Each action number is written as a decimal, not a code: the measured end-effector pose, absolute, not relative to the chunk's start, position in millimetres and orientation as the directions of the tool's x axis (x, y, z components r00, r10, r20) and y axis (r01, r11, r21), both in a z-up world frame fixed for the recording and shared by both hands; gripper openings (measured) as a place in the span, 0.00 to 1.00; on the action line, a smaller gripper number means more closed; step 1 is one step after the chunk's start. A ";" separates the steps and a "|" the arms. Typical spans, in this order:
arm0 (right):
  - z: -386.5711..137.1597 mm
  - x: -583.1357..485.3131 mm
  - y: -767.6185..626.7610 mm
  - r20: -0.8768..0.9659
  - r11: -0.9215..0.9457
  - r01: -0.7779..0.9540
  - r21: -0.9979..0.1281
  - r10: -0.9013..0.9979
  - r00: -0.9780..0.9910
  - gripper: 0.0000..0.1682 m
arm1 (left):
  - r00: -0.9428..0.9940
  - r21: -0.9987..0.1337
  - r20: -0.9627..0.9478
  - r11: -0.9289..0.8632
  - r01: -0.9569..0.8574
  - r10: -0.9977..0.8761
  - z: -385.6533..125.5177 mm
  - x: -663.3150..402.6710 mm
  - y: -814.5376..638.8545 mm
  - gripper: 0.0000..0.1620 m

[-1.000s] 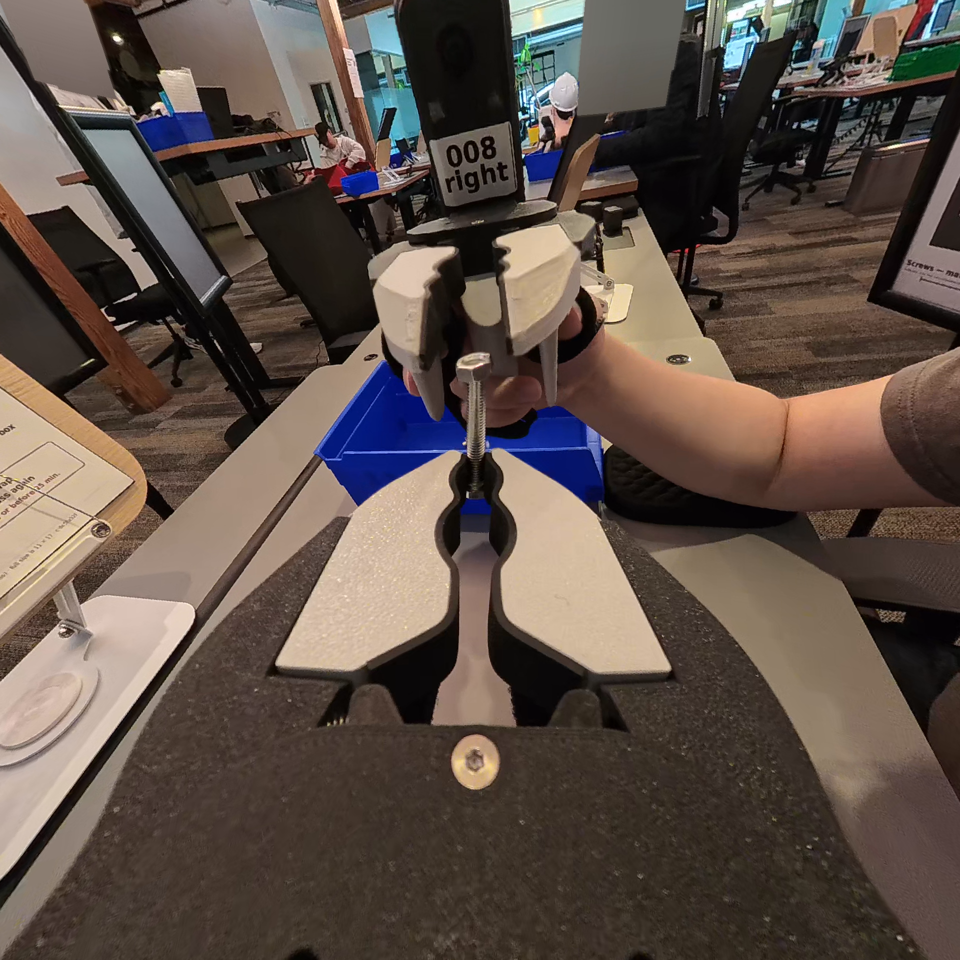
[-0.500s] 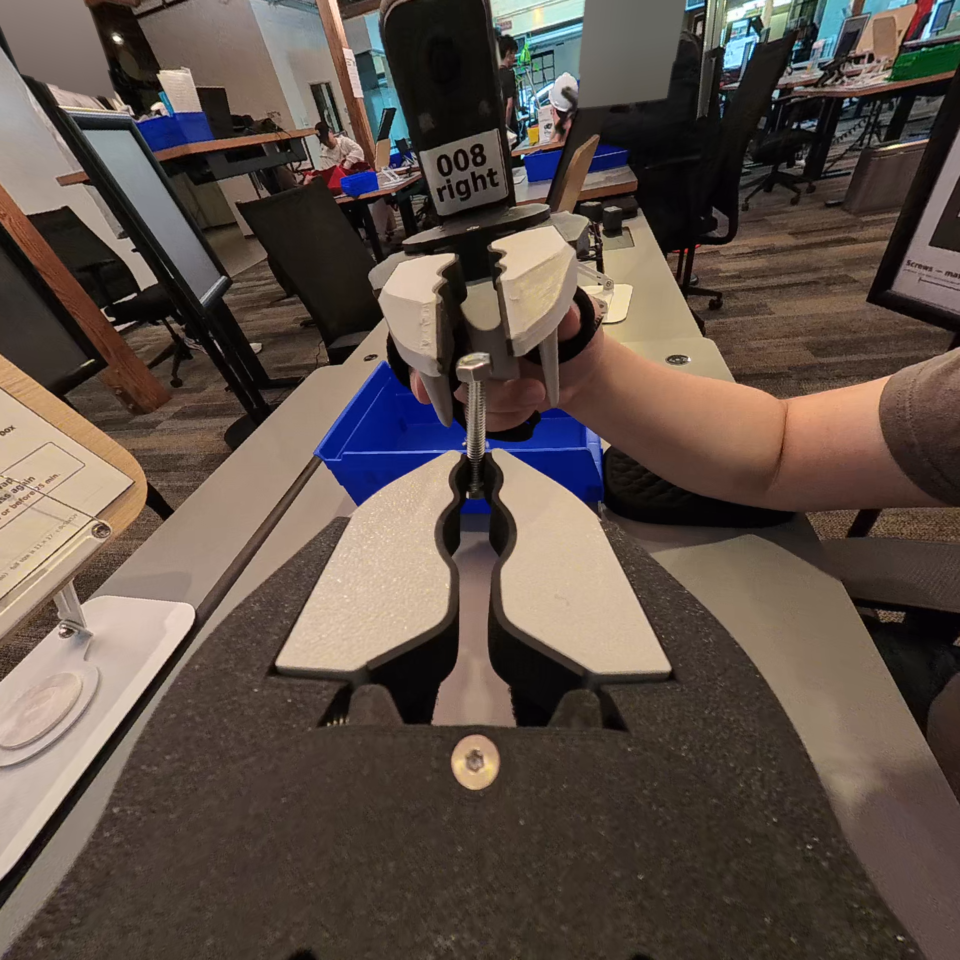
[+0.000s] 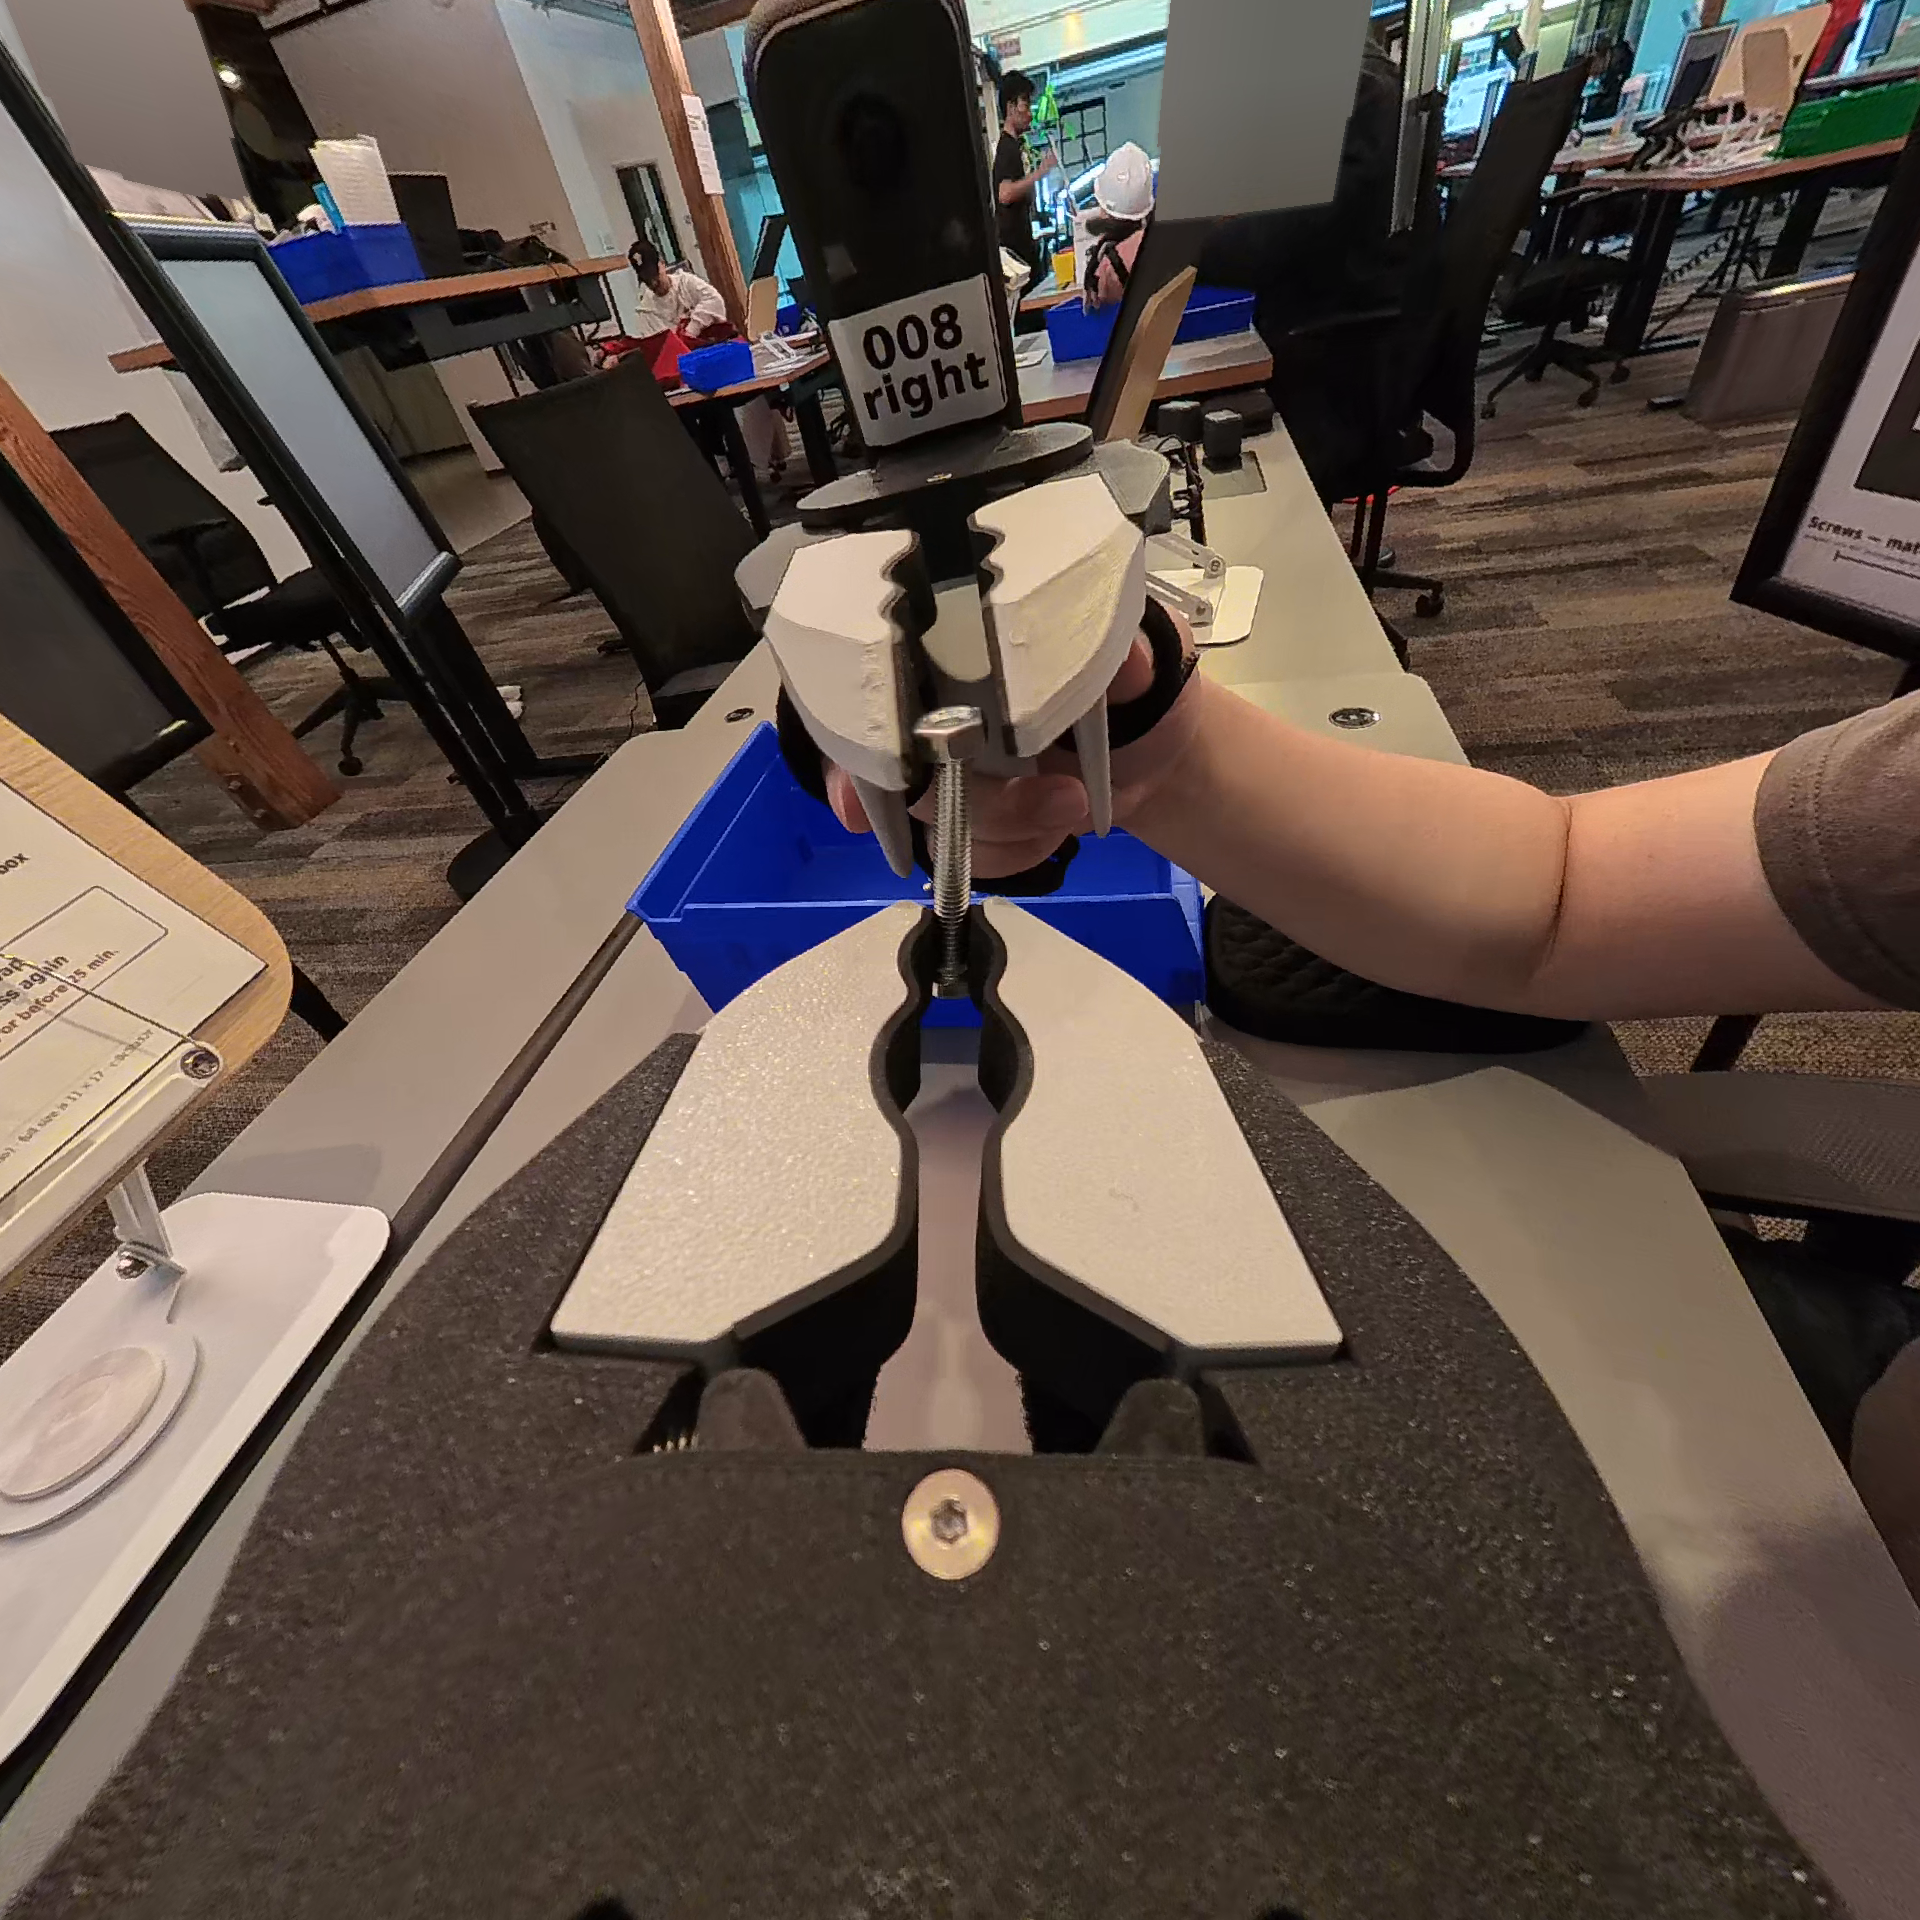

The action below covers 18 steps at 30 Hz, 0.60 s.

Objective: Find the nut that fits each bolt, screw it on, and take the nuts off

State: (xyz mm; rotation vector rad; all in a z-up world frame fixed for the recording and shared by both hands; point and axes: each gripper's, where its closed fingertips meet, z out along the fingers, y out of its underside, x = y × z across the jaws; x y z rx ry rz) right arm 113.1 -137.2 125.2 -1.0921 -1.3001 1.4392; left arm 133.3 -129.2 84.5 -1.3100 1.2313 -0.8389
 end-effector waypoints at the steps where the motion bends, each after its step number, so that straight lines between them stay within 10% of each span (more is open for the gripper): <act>1: 125.2 113.2 -136.9 -0.047 -0.060 -0.054 -0.997 0.974 -0.221 0.07 | 0.208 -0.973 -0.177 0.138 -0.187 -0.962 84.5 133.4 -129.5 0.03; 18: 124.5 121.8 -172.7 0.076 0.046 -0.085 -0.995 0.912 -0.403 0.07 | -0.129 -0.991 0.018 -0.001 -0.131 -0.992 84.1 142.9 -175.3 0.03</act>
